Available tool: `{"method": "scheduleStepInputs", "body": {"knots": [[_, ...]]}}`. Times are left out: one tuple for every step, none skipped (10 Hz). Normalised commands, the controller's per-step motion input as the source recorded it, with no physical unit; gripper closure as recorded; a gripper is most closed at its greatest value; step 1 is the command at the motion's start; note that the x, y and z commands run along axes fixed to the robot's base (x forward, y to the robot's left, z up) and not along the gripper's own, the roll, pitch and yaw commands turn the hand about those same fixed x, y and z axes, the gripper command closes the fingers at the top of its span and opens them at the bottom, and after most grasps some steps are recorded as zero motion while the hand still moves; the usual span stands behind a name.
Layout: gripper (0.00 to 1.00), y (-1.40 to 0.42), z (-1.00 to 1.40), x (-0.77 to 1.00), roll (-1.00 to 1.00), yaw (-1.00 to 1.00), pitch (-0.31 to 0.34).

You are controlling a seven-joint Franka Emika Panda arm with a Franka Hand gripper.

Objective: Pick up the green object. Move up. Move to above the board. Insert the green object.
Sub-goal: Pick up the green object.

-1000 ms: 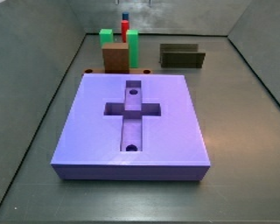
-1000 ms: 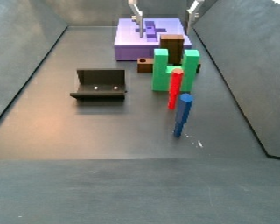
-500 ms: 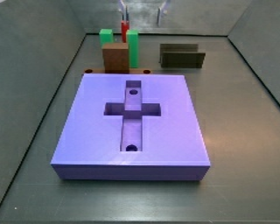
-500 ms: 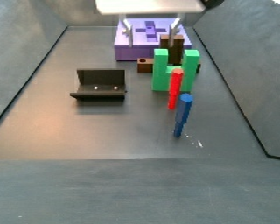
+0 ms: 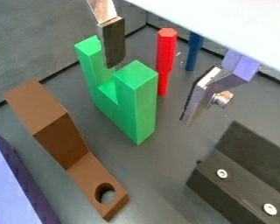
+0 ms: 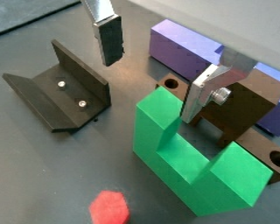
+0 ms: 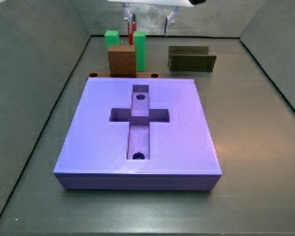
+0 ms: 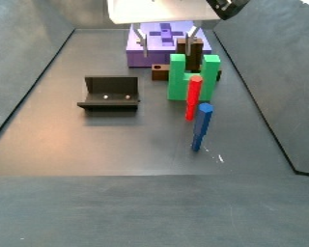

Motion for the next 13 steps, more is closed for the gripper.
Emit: {"method": "scheduleStepInputs", "body": {"knots": [[0.0, 0.0, -0.21, 0.0, 0.0, 0.0, 0.0], [0.0, 0.02, -0.24, 0.0, 0.0, 0.0, 0.0], [0.0, 0.07, -0.31, 0.0, 0.01, 0.0, 0.0], [0.0, 0.04, -0.25, 0.0, 0.02, 0.0, 0.0], [0.0, 0.0, -0.23, 0.0, 0.03, 0.0, 0.0], [0.0, 0.05, -0.27, 0.0, 0.08, 0.0, 0.0], [0.0, 0.09, -0.26, 0.0, 0.07, -0.08, 0.0], [0.0, 0.04, -0.14, 0.0, 0.03, -0.09, 0.0], [0.0, 0.05, -0.11, 0.0, 0.04, -0.14, 0.0], [0.0, 0.0, -0.05, 0.0, 0.05, -0.16, 0.007], [0.0, 0.0, -0.06, -0.02, 0.1, -0.23, 0.01], [0.0, 0.0, -0.04, -0.05, 0.09, -0.22, 0.003], [0.0, 0.0, 0.0, 0.0, 0.01, 0.0, 0.0]]}}
